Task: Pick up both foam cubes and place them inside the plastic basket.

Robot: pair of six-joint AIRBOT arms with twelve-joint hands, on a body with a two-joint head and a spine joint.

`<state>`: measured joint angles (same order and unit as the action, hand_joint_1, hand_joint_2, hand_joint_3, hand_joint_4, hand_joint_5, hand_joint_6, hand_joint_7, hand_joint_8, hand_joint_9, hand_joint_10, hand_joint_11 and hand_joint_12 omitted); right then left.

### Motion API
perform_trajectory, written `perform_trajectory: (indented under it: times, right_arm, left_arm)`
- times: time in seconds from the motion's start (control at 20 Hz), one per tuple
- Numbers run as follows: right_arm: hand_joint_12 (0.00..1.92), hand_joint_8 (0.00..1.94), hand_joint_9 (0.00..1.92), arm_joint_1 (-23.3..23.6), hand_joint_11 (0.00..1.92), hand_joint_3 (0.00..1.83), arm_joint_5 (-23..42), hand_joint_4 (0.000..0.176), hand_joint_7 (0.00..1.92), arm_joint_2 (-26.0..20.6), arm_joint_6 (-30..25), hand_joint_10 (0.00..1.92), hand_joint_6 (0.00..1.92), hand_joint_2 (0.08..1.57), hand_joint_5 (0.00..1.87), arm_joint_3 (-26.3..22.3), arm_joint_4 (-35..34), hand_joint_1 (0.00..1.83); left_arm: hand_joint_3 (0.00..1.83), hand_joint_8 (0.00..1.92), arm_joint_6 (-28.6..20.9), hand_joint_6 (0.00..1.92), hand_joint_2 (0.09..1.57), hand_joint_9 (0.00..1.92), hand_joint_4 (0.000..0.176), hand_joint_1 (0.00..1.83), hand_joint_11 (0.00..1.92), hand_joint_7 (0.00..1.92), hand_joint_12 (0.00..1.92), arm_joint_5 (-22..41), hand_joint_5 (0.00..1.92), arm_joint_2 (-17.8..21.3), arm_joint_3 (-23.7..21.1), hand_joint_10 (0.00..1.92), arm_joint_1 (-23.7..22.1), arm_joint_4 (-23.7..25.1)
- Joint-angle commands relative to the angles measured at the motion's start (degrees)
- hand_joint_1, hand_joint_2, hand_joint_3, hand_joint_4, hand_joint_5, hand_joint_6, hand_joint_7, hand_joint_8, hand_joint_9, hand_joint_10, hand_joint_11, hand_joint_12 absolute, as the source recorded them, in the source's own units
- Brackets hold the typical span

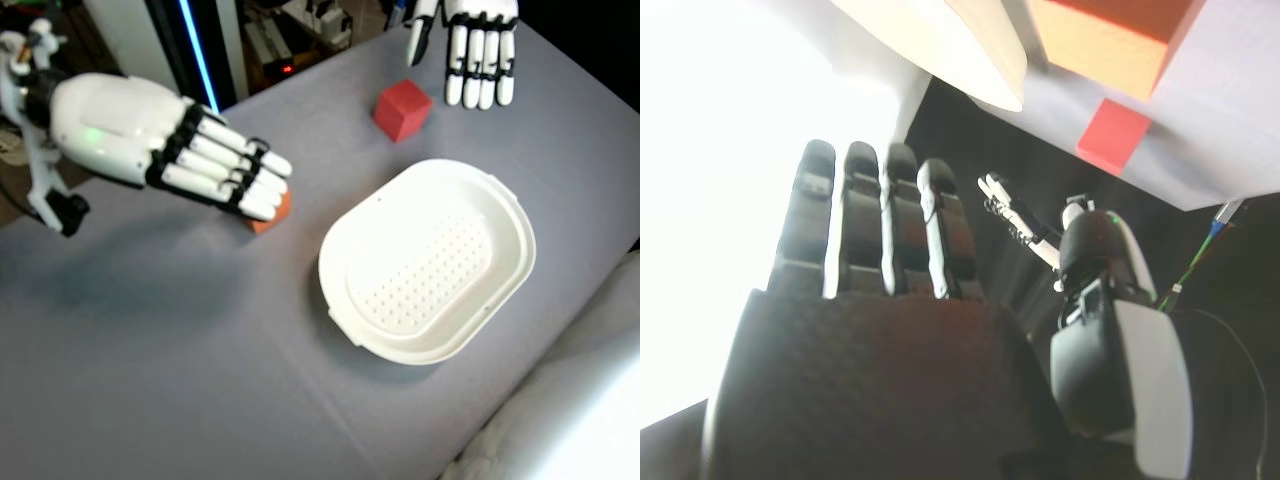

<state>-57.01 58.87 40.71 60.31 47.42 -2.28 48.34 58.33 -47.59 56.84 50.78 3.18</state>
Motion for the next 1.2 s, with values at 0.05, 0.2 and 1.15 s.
perform_trajectory:
  times: [0.05, 0.2, 1.15]
  right_arm:
    - [0.0, 0.0, 0.01, 1.0, 0.0, 0.03, 7.0, 0.0, 0.0, -0.4, 0.0, 0.0, 0.0, 1.29, 0.0, 0.0, -0.5, 0.43]
    - [0.01, 0.0, 0.02, 1.5, 0.02, 0.01, 7.4, 0.0, 0.0, -0.5, -0.1, 0.01, 0.0, 1.28, 0.0, -0.3, 0.1, 0.51]
    - [0.0, 0.0, 0.03, 1.3, 0.0, 0.0, -0.2, 0.0, 0.0, 5.9, -6.2, 0.01, 0.0, 1.01, 0.0, 3.8, 1.1, 0.62]
  left_arm:
    - [0.02, 0.0, -0.6, 0.0, 1.21, 0.02, 0.0, 0.41, 0.0, 0.02, 0.41, 5.9, 0.01, 0.4, -0.1, 0.04, -1.4, 0.6]
    - [0.01, 0.0, -1.3, 0.0, 1.23, 0.02, 0.0, 0.34, 0.0, 0.01, 0.37, 6.1, 0.0, 1.4, -0.6, 0.03, -1.5, 1.3]
    - [0.01, 0.0, -10.3, 0.0, 0.94, 0.15, 0.0, 0.68, 0.0, 0.14, 0.6, -3.8, 0.0, -1.7, 0.5, 0.02, 1.2, 8.5]
